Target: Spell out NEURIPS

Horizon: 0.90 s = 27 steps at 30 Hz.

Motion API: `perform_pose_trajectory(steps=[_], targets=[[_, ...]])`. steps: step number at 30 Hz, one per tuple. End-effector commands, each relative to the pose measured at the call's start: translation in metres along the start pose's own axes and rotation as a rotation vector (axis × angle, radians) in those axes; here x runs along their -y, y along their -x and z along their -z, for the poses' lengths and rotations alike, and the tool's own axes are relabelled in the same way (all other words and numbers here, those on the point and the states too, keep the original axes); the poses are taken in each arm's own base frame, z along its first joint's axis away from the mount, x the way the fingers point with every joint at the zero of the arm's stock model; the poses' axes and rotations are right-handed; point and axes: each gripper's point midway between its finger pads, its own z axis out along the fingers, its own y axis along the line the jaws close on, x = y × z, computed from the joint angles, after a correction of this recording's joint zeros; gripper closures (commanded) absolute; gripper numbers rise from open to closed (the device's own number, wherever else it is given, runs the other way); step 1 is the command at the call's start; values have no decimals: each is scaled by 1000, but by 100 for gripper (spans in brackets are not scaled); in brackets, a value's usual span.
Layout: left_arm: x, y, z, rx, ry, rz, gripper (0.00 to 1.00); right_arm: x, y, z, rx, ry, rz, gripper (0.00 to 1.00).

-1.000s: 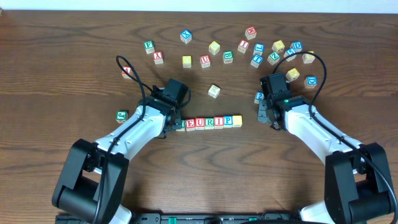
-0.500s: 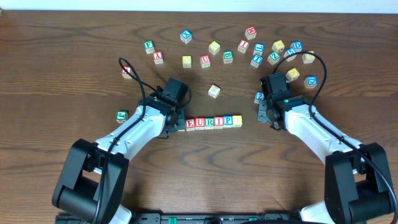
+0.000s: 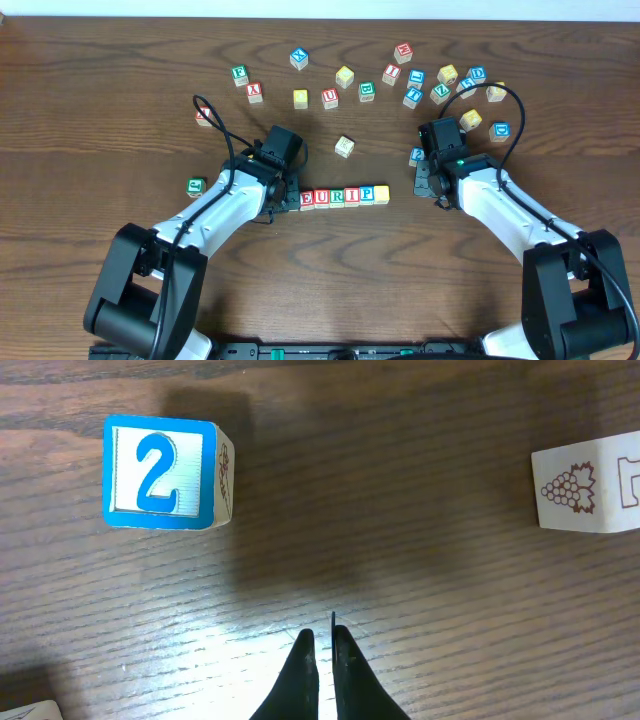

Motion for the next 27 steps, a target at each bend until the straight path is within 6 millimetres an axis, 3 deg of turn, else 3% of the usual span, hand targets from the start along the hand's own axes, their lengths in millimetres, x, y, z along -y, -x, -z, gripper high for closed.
perform_pose_trajectory(steps=[1, 27], targets=[[8, 11, 11, 28, -33, -2, 93, 5, -3, -3, -7, -22, 12, 98], [10, 15, 11, 46, -42, -29, 93, 5, -3, -3, -7, -22, 12, 99]])
